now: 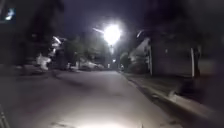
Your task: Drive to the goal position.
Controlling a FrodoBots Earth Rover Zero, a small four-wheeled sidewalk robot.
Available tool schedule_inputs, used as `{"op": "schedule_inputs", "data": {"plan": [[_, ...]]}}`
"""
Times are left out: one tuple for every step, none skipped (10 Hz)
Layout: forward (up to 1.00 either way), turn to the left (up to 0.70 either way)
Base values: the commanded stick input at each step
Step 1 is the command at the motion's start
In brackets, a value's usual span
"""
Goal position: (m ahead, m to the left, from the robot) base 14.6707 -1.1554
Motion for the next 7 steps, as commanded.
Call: {"op": "schedule_inputs", "data": {"plan": [[0.70, 0.00], [0.70, -0.05], [0.70, -0.25], [0.70, -0.19], [0.70, -0.01], [0.70, 0.00], [0.70, 0.00]]}}
